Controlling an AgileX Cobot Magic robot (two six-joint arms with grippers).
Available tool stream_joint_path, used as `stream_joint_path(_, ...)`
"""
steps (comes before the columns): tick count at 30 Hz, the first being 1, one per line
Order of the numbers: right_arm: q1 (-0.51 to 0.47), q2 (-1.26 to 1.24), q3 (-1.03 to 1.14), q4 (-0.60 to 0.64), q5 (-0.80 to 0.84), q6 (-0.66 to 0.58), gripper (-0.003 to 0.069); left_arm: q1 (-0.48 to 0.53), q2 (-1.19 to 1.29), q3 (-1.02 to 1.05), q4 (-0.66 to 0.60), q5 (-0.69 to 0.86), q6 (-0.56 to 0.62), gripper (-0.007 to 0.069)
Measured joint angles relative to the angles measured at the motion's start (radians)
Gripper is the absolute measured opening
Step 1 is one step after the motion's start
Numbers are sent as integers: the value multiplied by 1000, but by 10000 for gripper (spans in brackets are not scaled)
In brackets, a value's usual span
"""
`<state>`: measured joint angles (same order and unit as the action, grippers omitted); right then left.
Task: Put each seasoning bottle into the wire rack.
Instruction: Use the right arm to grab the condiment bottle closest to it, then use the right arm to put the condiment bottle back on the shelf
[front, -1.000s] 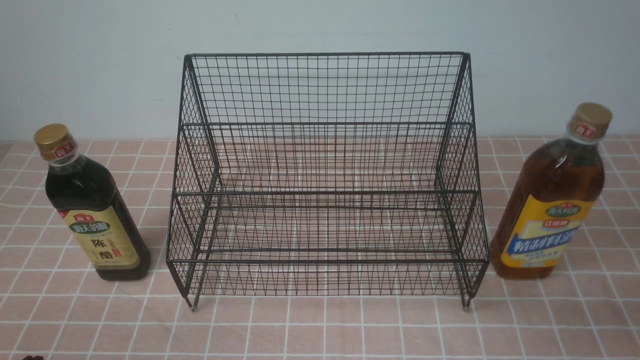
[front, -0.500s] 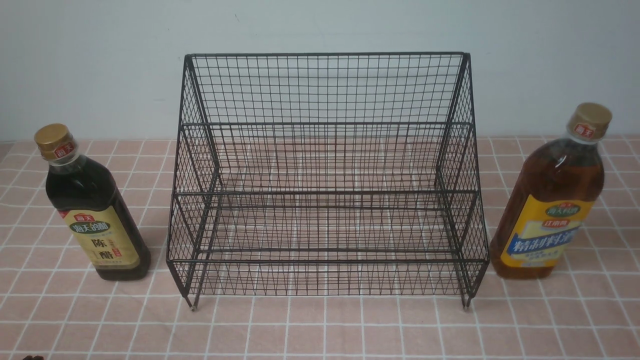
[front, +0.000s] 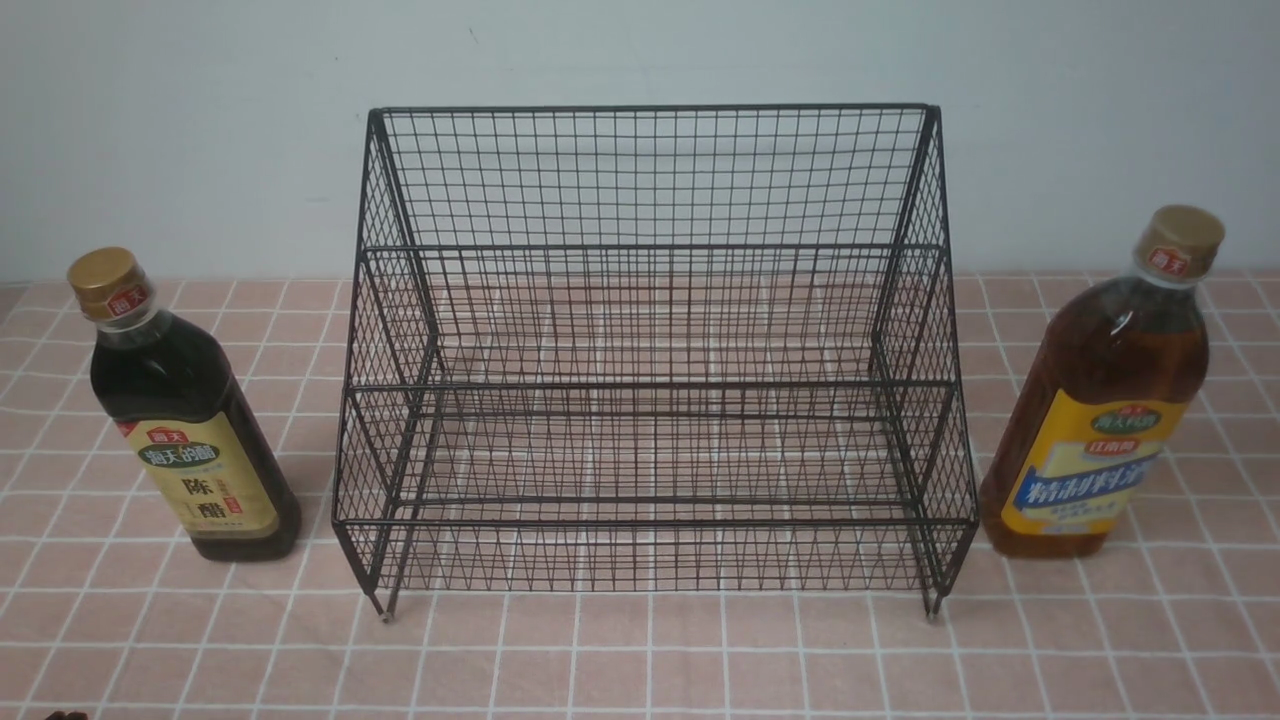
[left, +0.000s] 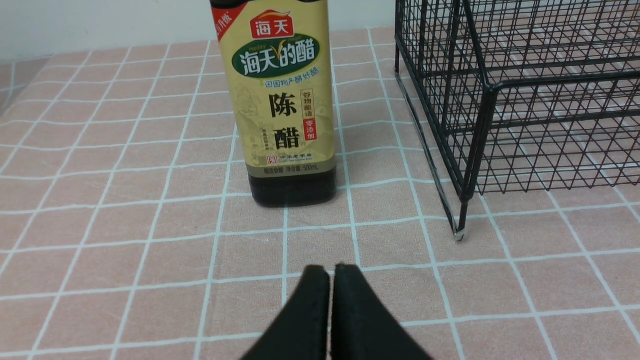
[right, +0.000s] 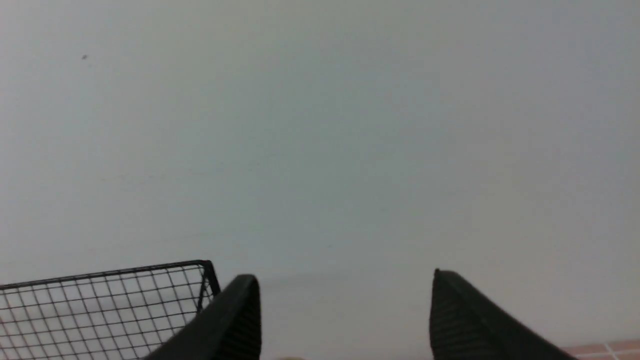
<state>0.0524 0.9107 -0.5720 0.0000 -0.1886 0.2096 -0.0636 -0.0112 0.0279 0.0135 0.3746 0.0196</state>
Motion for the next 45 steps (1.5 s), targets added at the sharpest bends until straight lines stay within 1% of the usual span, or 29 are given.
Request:
stream_joint_path(1, 3, 0, 0, -7, -1, 0, 456, 0, 0, 0, 0, 0, 0, -7)
stream_joint_path(2, 30, 39, -28, -20, -7, -5, 486, 0, 0, 0, 0, 0, 0, -7)
stream_joint_path(5, 63, 109, -60, -29, -18, -13, 507, 0, 0, 0, 0, 0, 0, -7)
stream_joint_path(11, 69, 250, -80, -40, -65, -15, 513, 0, 0, 0, 0, 0, 0, -7)
stream_joint_path(15, 69, 306, -81, -41, -95, -15, 514, 0, 0, 0, 0, 1, 0, -7)
stream_joint_path(21, 69, 356, -81, -51, -96, -21, 514, 0, 0, 0, 0, 1, 0, -7)
stream_joint_path(23, 69, 364, -80, -56, -95, -53, 497, 0, 0, 0, 0, 1, 0, -7)
stream_joint_path(24, 69, 368, -80, -58, -94, -66, 484, 0, 0, 0, 0, 1, 0, -7)
stream_joint_path(25, 69, 373, -80, -59, -88, -84, 456, 0, 0, 0, 0, 1, 0, -7)
stream_joint_path(26, 69, 374, -80, -59, -85, -87, 451, 0, 0, 0, 0, 1, 0, -7)
stream_joint_path(27, 69, 381, -79, -61, -73, -110, 392, 0, 0, -1, 0, 1, 0, -7)
stream_joint_path(29, 69, 387, -77, -63, -58, -128, 310, 0, 0, -1, 0, 1, 0, -7)
stream_joint_path(33, 69, 376, -77, -77, -44, -141, 314, 0, 0, -1, 0, 1, 0, -7)
stream_joint_path(39, 69, 284, -63, -106, 33, -155, 314, 0, 0, -1, 0, 1, 0, -7)
stream_joint_path(45, 69, 130, -201, -145, 106, -158, 314, 0, 0, -1, 0, 1, 0, -7)
